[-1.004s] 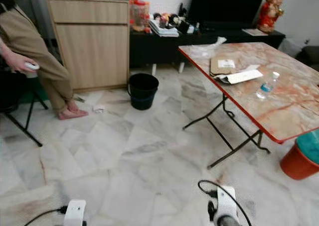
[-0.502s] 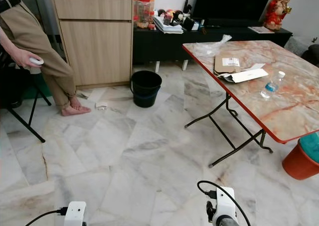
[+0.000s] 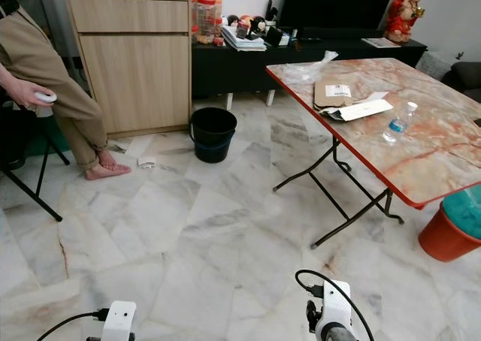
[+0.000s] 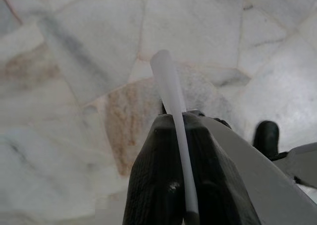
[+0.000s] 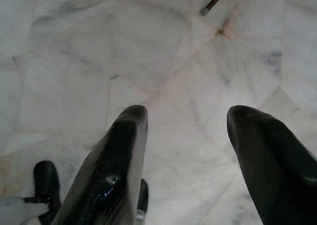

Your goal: Picking trash to rubbish bin

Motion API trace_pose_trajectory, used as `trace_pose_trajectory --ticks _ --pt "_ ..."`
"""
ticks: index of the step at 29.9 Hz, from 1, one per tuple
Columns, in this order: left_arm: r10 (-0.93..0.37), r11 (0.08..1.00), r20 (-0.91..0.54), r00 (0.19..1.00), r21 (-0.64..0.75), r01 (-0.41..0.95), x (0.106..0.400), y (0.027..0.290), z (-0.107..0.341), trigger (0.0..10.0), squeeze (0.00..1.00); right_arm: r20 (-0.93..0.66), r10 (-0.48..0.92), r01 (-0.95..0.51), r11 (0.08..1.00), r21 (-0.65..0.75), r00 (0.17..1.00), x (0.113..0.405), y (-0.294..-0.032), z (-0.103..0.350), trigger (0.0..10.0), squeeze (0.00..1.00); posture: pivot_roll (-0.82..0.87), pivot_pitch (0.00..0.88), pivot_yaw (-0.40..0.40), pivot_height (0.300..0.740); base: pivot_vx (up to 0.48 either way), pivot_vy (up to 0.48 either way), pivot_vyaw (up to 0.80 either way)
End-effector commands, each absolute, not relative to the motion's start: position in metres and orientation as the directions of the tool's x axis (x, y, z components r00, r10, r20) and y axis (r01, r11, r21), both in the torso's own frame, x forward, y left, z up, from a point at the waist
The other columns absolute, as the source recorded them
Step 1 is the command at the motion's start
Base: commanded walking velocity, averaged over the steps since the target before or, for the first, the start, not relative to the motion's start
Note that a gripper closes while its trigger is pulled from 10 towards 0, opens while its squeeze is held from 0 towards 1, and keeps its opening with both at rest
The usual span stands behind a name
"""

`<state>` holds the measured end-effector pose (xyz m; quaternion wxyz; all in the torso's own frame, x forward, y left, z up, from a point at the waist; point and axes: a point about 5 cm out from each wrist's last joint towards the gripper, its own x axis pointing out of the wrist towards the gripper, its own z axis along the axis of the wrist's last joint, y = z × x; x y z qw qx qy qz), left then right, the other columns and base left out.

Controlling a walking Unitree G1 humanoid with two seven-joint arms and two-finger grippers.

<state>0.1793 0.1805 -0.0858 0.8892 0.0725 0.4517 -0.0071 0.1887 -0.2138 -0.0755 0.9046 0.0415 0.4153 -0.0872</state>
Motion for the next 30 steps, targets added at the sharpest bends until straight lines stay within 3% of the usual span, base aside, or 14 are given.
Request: trace_pose_trajectory --ticks 1,9,30 --pt "0.036 0.987 -0.812 0.583 0.121 0.108 0.179 0.177 -0.086 10.0 0.0 -0.748 -0.14 0.214 0.977 0.003 0.649 0.191 -0.217 -0.073 10.0 0.0 0.11 0.0 -0.092 0.74 0.0 0.0 0.0" --pt "0.037 0.978 -0.796 0.605 0.155 0.143 0.19 0.184 -0.081 10.0 0.0 -0.752 -0.131 0.246 0.968 0.043 0.646 0.192 -0.206 -0.075 10.0 0.0 0.13 0.0 -0.052 0.74 0.0 0.0 0.0" --pt "0.049 0.966 -0.812 0.581 0.186 0.178 0.186 0.185 -0.083 10.0 0.0 -0.796 -0.093 0.248 0.966 0.073 0.598 0.178 -0.175 -0.087 10.0 0.0 0.15 0.0 -0.045 0.74 0.0 0.0 0.0"
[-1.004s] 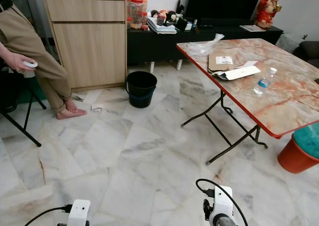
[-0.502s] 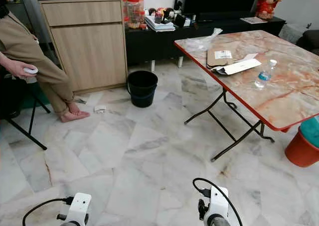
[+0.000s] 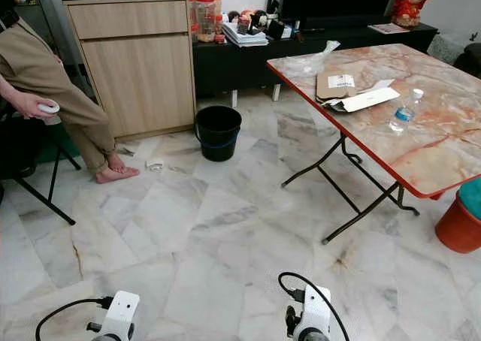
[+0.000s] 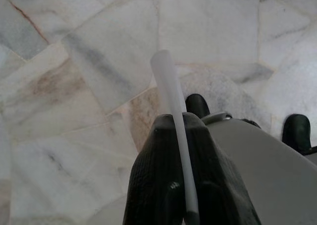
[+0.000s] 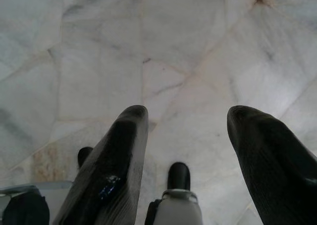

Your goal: Picking trash to rubbish bin

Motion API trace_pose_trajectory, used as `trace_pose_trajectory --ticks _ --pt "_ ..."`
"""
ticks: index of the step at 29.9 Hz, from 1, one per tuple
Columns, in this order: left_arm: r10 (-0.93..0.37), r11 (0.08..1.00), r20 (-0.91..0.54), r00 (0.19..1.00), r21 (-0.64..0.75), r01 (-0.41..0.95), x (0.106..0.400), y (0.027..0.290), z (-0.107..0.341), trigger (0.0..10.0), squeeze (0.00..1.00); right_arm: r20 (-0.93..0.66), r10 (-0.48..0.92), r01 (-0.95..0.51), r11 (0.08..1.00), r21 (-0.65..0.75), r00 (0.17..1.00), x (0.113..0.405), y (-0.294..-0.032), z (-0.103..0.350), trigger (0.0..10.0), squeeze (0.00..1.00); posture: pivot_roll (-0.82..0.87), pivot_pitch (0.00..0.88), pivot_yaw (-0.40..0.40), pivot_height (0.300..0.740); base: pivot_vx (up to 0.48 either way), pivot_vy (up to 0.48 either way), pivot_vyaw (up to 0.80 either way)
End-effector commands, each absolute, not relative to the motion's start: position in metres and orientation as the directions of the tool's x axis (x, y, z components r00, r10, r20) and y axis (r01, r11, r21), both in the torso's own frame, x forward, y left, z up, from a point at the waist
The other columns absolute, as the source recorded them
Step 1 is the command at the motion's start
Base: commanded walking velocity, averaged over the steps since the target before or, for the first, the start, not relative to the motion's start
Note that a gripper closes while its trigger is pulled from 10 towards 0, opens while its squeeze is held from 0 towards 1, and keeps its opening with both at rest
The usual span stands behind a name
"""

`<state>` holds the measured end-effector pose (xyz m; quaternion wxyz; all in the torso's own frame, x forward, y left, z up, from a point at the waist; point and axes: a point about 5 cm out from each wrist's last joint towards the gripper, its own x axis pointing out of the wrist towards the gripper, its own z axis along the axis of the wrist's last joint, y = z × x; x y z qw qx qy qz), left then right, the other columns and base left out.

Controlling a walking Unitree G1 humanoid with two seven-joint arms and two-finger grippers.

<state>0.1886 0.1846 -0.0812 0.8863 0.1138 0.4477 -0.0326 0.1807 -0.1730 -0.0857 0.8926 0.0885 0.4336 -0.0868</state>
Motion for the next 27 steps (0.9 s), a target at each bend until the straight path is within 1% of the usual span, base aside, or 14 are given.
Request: trace_pose_trajectory --ticks 1,5,9,10,12,13,17,27 --pt "0.05 0.967 -0.811 0.583 0.185 0.175 0.186 0.184 -0.083 10.0 0.0 -0.797 -0.093 0.248 0.966 0.073 0.597 0.177 -0.175 -0.087 10.0 0.0 0.15 0.0 -0.045 0.74 0.0 0.0 0.0" --pt "0.051 0.968 -0.803 0.594 0.185 0.167 0.19 0.182 -0.081 10.0 0.0 -0.802 -0.094 0.248 0.966 0.068 0.589 0.173 -0.176 -0.089 10.0 0.0 0.15 0.0 -0.061 0.74 0.0 0.0 0.0" --pt "0.051 0.968 -0.801 0.597 0.186 0.166 0.19 0.18 -0.081 10.0 0.0 -0.807 -0.106 0.259 0.964 0.061 0.581 0.167 -0.186 -0.091 10.0 0.0 0.15 0.0 -0.069 0.74 0.0 0.0 0.0" --pt "0.05 0.968 -0.802 0.596 0.187 0.17 0.19 0.179 -0.081 10.0 0.0 -0.806 -0.117 0.281 0.958 0.063 0.581 0.166 -0.19 -0.09 10.0 0.0 0.15 0.0 -0.064 0.74 0.0 0.0 0.0" --pt "0.05 0.967 -0.802 0.595 0.187 0.172 0.19 0.179 -0.081 10.0 0.0 -0.804 -0.123 0.29 0.955 0.064 0.582 0.167 -0.194 -0.09 10.0 0.0 0.15 0.0 -0.064 0.74 0.0 0.0 0.0" --pt "0.05 0.965 -0.804 0.593 0.192 0.179 0.19 0.18 -0.081 10.0 0.0 -0.799 -0.131 0.295 0.954 0.061 0.587 0.17 -0.2 -0.088 10.0 0.0 0.15 0.0 -0.053 0.74 0.0 0.0 0.0" --pt "0.049 0.959 -0.808 0.587 0.201 0.197 0.189 0.183 -0.082 10.0 0.0 -0.794 -0.137 0.301 0.952 0.061 0.592 0.172 -0.203 -0.086 10.0 0.0 0.14 0.0 -0.029 0.74 0.0 0.0 0.0" --pt "0.06 0.962 -0.793 0.607 0.208 0.177 0.197 0.186 -0.077 10.0 0.0 -0.781 -0.143 0.317 0.945 0.074 0.608 0.177 -0.209 -0.082 10.0 0.0 0.15 0.0 -0.038 0.74 0.0 0.0 0.0"
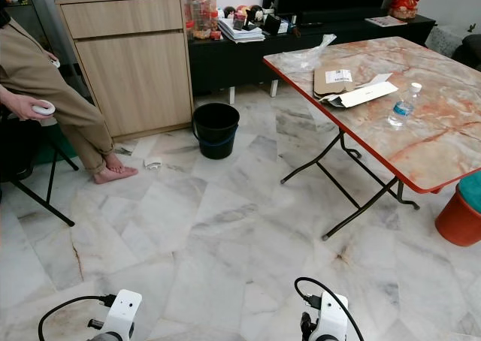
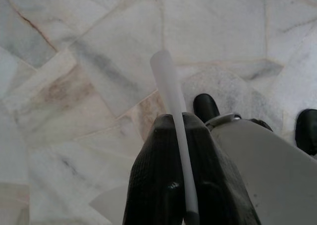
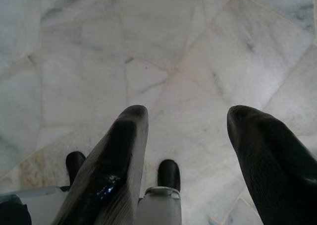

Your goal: Picking trash to rubbish bin

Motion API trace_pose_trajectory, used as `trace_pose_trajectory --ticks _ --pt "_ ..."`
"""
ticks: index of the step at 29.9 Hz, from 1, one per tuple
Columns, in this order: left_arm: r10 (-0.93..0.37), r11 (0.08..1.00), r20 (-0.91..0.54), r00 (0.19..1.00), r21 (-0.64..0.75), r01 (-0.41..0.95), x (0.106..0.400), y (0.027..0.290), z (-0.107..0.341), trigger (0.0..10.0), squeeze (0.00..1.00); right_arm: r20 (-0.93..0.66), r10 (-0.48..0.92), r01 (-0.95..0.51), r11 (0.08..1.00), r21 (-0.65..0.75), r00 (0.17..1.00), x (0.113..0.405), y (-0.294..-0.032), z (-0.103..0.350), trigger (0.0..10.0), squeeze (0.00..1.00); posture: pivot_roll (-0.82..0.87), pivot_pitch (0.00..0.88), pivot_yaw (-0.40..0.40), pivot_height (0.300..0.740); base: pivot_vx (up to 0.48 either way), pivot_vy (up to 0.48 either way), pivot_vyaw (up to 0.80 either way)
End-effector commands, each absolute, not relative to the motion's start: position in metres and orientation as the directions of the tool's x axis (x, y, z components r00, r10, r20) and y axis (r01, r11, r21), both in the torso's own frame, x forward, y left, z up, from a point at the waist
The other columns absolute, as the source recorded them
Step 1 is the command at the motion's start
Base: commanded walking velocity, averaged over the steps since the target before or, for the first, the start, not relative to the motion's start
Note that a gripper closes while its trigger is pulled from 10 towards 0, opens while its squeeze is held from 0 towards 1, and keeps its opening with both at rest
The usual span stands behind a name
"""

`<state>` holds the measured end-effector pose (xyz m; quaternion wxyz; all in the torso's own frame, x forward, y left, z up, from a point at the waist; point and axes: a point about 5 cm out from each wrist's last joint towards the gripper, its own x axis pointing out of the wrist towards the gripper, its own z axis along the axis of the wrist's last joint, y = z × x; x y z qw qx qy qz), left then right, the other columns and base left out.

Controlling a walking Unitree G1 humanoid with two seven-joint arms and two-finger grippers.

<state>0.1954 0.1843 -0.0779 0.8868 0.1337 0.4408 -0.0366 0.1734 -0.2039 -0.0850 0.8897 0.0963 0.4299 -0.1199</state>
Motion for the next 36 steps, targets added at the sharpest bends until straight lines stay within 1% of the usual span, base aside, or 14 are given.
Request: trace_pose_trajectory --ticks 1,9,13,36 --pt "0.062 0.962 -0.792 0.607 0.211 0.176 0.1973 0.1862 -0.077 10.0 0.0 -0.778 -0.146 0.327 0.942 0.079 0.611 0.1788 -0.2105 -0.0815 10.0 0.0 0.15 0.0 -0.038 0.74 0.0 0.0 0.0" --pt "0.067 0.958 -0.795 0.604 0.221 0.185 0.1959 0.1862 -0.0777 10.0 0.0 -0.768 -0.143 0.323 0.943 0.086 0.624 0.1843 -0.2108 -0.0788 10.0 0.0 0.15 0.0 -0.038 0.74 0.0 0.0 0.0" --pt "0.066 0.958 -0.807 0.586 0.215 0.188 0.1919 0.1856 -0.0801 10.0 0.0 -0.777 -0.145 0.321 0.944 0.077 0.613 0.1819 -0.2097 -0.0804 10.0 0.0 0.15 0.0 -0.046 0.74 0.353 0.0 0.0" --pt "0.072 0.968 -0.812 0.58 0.197 0.156 0.1898 0.1816 -0.0818 10.0 0.0 -0.785 -0.151 0.325 0.943 0.067 0.601 0.1767 -0.2157 -0.0817 10.0 0.0 0.16 0.0 -0.076 0.74 0.381 0.0 0.0"
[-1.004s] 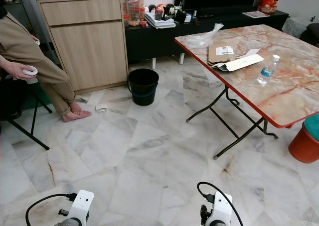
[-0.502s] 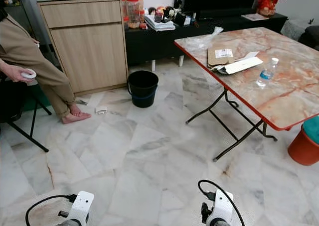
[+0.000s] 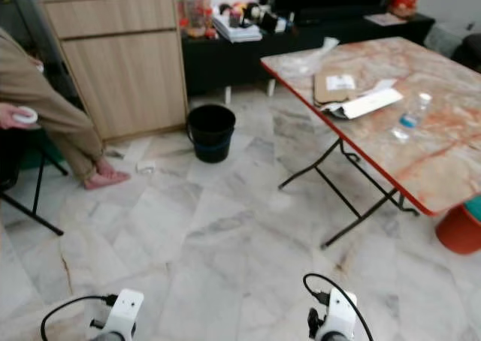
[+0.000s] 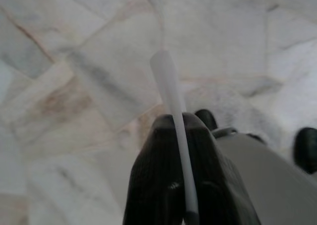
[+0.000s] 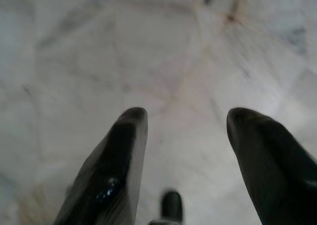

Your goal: Picking trash to rubbish bin

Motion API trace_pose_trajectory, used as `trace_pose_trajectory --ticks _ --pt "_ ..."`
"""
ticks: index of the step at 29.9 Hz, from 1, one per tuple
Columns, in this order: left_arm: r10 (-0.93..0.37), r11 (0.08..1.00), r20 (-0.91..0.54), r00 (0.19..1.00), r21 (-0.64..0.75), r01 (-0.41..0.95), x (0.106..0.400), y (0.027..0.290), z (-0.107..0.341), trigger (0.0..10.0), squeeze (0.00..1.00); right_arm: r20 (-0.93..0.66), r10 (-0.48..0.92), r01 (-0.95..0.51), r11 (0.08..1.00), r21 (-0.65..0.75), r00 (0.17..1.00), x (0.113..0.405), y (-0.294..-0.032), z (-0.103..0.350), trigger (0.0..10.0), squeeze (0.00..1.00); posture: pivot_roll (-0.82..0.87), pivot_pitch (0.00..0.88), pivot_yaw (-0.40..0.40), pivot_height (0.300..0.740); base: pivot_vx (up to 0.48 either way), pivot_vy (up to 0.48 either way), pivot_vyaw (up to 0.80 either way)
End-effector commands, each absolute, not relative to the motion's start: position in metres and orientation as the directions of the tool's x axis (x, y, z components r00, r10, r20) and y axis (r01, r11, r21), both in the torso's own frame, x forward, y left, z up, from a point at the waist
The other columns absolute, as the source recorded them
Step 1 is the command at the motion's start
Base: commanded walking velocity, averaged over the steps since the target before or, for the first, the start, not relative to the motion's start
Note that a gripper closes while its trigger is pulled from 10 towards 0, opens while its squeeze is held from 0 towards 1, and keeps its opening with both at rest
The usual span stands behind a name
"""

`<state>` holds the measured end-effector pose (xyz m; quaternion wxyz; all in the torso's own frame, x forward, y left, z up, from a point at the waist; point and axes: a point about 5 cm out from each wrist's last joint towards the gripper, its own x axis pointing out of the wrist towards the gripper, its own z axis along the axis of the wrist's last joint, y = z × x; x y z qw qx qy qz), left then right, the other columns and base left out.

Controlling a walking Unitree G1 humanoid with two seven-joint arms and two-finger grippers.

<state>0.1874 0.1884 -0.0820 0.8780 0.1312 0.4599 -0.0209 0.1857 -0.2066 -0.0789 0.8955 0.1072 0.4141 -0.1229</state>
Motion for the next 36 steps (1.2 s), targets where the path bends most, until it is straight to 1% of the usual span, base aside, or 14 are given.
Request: trace_pose_trajectory --ticks 1,14,22,28,36 --pt "0.072 0.968 -0.812 0.58 0.196 0.155 0.1898 0.1814 -0.0818 10.0 0.0 -0.785 -0.151 0.325 0.943 0.067 0.6 0.1764 -0.2158 -0.0819 10.0 0.0 0.16 0.0 -0.076 0.74 0.416 0.0 0.0" --pt "0.077 0.97 -0.814 0.576 0.194 0.145 0.1876 0.182 -0.0827 10.0 0.0 -0.789 -0.146 0.32 0.945 0.067 0.596 0.1731 -0.2132 -0.0838 10.0 0.0 0.17 0.0 -0.084 0.74 0.417 0.0 0.0" --pt "0.079 0.971 -0.816 0.573 0.192 0.141 0.1858 0.1816 -0.0837 10.0 0.0 -0.789 -0.129 0.289 0.955 0.065 0.601 0.1741 -0.2101 -0.0838 10.0 0.0 0.17 0.0 -0.086 0.74 0.418 0.0 0.0" --pt "0.078 0.972 -0.816 0.572 0.19 0.139 0.1855 0.1816 -0.0838 10.0 0.0 -0.789 -0.139 0.316 0.946 0.074 0.599 0.1749 -0.2106 -0.0835 10.0 0.0 0.17 0.0 -0.086 0.74 0.416 0.0 0.0" --pt "0.075 0.972 -0.816 0.573 0.188 0.139 0.1859 0.1806 -0.0837 10.0 0.0 -0.788 -0.138 0.322 0.944 0.079 0.599 0.1756 -0.2101 -0.0833 10.0 0.0 0.17 0.0 -0.086 0.74 0.416 0.0 -0.69"
